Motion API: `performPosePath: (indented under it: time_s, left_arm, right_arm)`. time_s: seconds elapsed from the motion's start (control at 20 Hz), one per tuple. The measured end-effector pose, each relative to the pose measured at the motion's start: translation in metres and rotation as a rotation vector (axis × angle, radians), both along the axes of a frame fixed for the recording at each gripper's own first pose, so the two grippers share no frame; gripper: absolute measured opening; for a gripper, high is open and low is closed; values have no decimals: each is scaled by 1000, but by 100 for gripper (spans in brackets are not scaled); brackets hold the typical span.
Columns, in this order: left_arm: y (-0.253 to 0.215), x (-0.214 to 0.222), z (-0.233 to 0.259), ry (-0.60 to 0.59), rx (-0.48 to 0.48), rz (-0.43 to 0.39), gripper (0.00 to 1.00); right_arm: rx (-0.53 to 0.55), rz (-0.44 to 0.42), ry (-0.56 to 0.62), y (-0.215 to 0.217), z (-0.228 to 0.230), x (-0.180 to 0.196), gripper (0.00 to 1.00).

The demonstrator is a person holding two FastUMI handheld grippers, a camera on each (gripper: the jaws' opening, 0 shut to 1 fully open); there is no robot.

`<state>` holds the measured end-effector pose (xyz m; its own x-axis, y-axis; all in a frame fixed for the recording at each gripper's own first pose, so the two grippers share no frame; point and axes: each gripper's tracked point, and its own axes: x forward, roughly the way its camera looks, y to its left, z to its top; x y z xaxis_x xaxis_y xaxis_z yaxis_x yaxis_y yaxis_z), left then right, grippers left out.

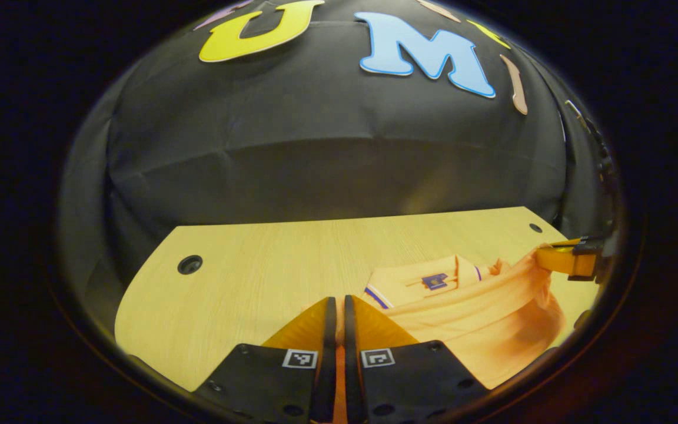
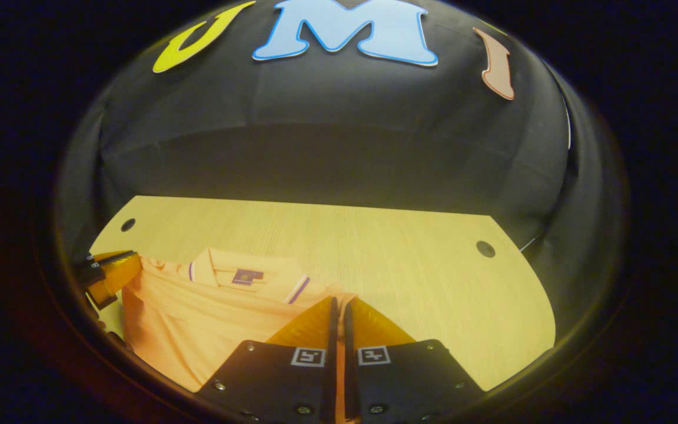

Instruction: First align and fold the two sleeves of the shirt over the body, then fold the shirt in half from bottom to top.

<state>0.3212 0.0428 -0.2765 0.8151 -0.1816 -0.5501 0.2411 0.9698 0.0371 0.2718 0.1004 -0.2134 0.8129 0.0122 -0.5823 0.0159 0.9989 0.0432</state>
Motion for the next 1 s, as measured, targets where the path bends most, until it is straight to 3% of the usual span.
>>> performPosePath:
  time_s: [0.2, 0.3, 0.35, 0.4, 0.45, 0.55, 0.8, 1.0]
  left_arm:
    - [-3, -7, 5, 9, -4, -1, 17]
    - [-3, -11, 11, 5, -9, 0, 41]
    - [-3, -13, 14, 0, -12, 3, 51]
    - [-4, -15, 17, -5, -18, 0, 61]
    - [-5, -18, 21, -10, -17, 0, 72]
    - [-6, -25, 27, -27, -8, 2, 82]
    - [-6, -45, 62, -96, 25, 17, 96]
    - [-14, -71, 101, -161, 13, 15, 95]
  right_arm:
    - [-28, 17, -1, -4, 3, -8, 29]
    - [-33, 22, -18, -4, 10, -12, 44]
    - [-35, 21, -21, -4, 10, -15, 59]
    - [-36, 18, -23, -5, 10, -17, 61]
    - [-34, 14, -29, -5, 10, -20, 71]
    - [-30, 5, -37, -8, 13, -27, 86]
    - [-66, -3, -95, -23, 40, -53, 87]
    - [-65, 3, -183, -27, 77, -86, 87]
